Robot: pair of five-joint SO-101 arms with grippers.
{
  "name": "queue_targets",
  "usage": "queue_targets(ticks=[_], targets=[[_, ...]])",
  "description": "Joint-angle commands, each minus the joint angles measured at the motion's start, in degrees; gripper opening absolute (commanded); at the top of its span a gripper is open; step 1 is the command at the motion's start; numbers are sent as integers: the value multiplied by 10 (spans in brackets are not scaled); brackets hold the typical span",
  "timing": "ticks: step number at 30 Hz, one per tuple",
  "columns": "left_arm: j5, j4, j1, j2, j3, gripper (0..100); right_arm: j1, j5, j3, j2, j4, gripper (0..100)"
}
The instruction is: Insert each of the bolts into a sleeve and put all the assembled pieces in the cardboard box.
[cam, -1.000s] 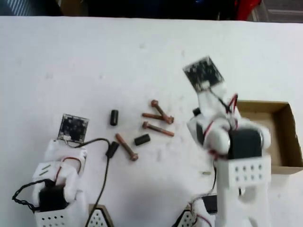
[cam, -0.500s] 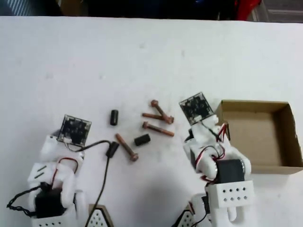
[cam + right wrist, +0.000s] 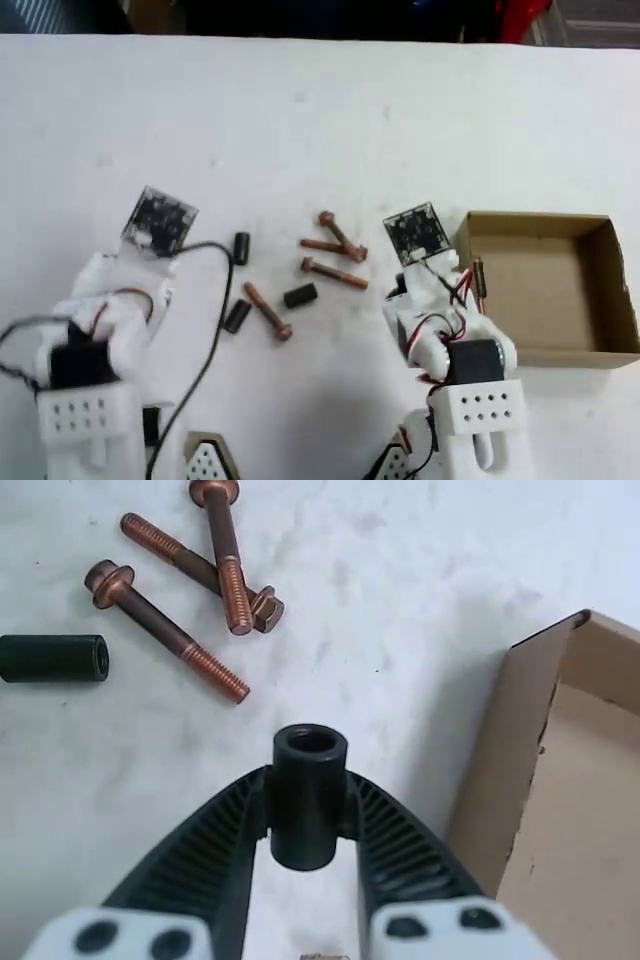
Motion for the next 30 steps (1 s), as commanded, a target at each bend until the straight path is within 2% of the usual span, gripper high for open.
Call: queue_targets(ticks=[1,8,14,17,23,27,30], targets=[[-34,19,8,126,-78,20,4,-8,22,-10,-51,24],[-41,21,4,276,-200,23,4,-8,29,-10,-60,24],[-47,23,7,286,-228,24,4,-8,30,-10,-61,24],[-52,21,39,291,-238,21,3,-8,30,-10,-61,24],[-207,55,136,293,-240,21,4,-8,35,-10,-63,24],[-253,56,145,296,-238,21,8,-8,36,-10,-74,24],[-265,56,145,350,-241,20,29,-8,36,-10,-82,24]])
